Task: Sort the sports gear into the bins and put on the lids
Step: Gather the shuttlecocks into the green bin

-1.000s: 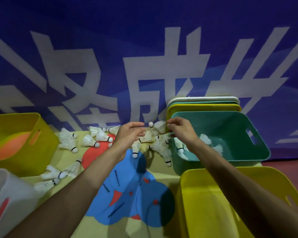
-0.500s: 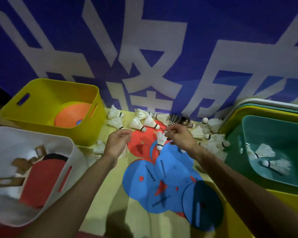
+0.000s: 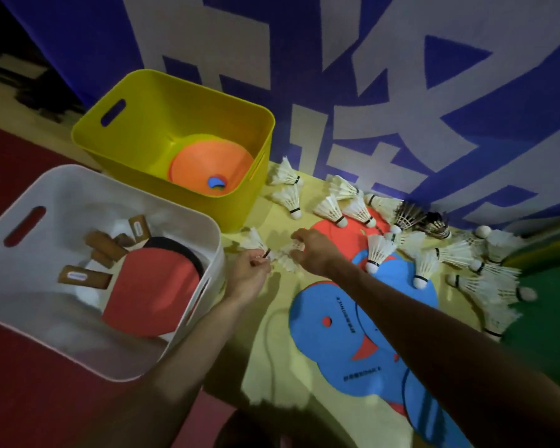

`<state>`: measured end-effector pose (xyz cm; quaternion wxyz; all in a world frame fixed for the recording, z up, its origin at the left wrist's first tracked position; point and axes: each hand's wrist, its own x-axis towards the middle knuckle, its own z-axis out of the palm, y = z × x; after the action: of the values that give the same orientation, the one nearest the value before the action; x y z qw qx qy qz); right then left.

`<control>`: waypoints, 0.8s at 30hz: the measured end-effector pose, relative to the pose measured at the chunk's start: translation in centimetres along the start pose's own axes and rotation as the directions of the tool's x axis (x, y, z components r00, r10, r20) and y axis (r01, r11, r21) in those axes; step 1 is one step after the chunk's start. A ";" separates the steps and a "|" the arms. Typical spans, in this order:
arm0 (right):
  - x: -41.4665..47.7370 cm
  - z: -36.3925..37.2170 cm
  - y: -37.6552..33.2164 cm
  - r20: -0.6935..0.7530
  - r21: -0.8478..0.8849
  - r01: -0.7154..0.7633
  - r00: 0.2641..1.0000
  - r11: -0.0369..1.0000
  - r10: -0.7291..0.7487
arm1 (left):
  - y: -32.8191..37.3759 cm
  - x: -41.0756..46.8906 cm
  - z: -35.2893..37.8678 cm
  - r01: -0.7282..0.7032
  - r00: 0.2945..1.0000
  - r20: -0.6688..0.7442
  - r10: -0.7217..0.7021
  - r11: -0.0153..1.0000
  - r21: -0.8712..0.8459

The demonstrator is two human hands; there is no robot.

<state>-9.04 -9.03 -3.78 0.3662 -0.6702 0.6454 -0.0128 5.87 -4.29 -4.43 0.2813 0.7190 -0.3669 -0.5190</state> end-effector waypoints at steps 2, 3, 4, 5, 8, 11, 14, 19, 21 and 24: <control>1.0 0.9 -0.5 -0.007 -0.047 0.041 0.999 0.998 -0.042 | -0.8 0.7 -0.5 -0.010 1.000 0.005 0.010 0.998 0.056; 1.3 1.4 -0.6 -0.006 -0.084 0.058 0.998 0.995 -0.059 | -1.2 0.9 -0.7 -0.018 1.000 0.006 0.017 0.993 0.120; 1.6 1.8 -0.6 0.012 -0.124 0.071 0.998 0.990 -0.070 | -1.5 0.9 -0.9 -0.033 0.999 0.009 0.032 0.981 0.191; 1.7 2.2 -0.5 0.033 -0.157 0.075 0.997 0.985 -0.071 | -1.8 0.9 -1.1 -0.085 0.996 0.022 0.082 0.960 0.267; 1.3 3.6 0.4 0.070 -0.230 0.057 0.997 0.971 -0.042 | -2.7 0.7 -1.0 -0.378 0.922 0.189 0.338 0.679 0.630; 0.6 3.9 1.3 0.012 -0.240 -0.004 1.000 0.971 0.007 | -3.5 0.8 -0.6 -0.426 0.871 0.278 0.405 0.344 0.837; -0.1 3.4 1.5 0.003 -0.243 -0.031 0.999 0.970 0.033 | -4.0 1.4 -0.3 -0.386 0.832 0.239 0.500 0.213 0.898; -1.0 3.4 2.3 -0.099 -0.057 -0.080 0.992 0.995 0.074 | -3.1 1.6 -0.4 -0.357 0.873 0.274 0.404 0.145 0.923; -1.2 3.5 2.6 -0.139 -0.005 -0.124 0.983 0.992 0.122 | -2.9 1.6 -0.3 -0.355 0.886 0.287 0.364 0.135 0.925; -1.5 3.7 3.1 -0.160 0.049 -0.222 0.961 0.974 0.227 | -3.2 1.8 0.0 -0.372 0.909 0.329 0.255 0.145 0.917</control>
<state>-10.13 -5.65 -7.33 0.3209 -0.5837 0.7450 -0.0363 6.96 -3.94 -7.89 -0.1432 0.6166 -0.7614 -0.1399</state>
